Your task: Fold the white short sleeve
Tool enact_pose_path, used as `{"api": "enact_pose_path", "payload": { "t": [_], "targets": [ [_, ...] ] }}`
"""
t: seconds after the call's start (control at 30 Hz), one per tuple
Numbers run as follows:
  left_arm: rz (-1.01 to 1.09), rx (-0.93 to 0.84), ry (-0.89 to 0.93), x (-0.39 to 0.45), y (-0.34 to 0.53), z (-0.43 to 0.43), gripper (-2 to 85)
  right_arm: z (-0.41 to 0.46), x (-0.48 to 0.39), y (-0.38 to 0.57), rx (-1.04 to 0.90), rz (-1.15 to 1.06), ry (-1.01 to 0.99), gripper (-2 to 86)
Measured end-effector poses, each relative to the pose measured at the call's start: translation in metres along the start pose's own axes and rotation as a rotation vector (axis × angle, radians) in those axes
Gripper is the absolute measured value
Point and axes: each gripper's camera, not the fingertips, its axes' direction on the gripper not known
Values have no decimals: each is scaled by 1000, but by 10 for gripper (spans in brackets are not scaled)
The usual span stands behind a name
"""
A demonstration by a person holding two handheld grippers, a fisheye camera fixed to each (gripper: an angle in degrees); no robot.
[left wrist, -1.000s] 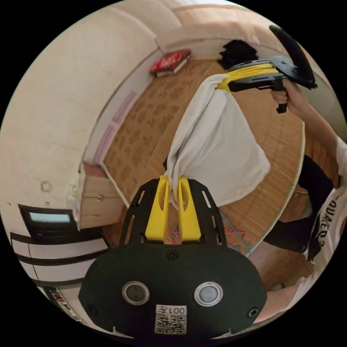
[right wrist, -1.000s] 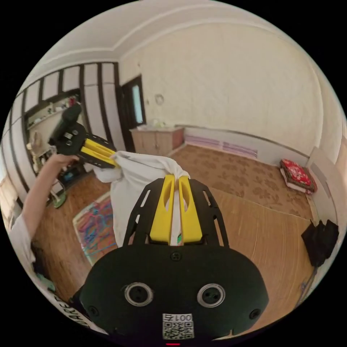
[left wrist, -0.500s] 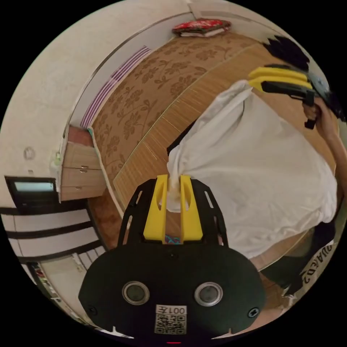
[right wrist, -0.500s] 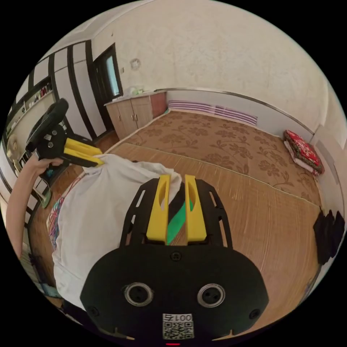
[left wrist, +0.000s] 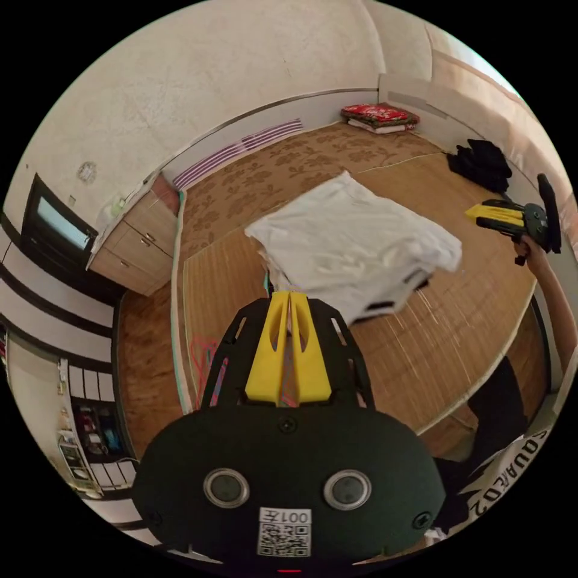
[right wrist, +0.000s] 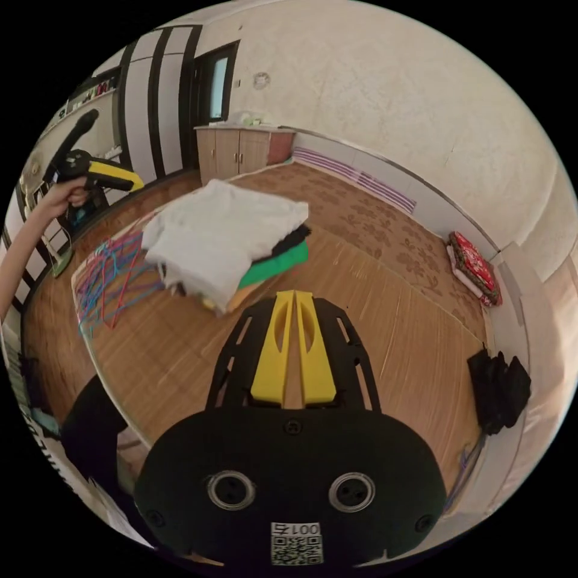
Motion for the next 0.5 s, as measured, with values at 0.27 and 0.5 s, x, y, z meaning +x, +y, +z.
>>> {"api": "enact_pose_path", "payload": {
  "t": [0.27,0.5],
  "targets": [
    [-124,64,-85,75,175,-42,-10,-30,-53,153,-91,103,19,3],
    [-401,-5,191,123,310,-35,-10,-75,-143,278,31,396,-72,5]
  ]
}}
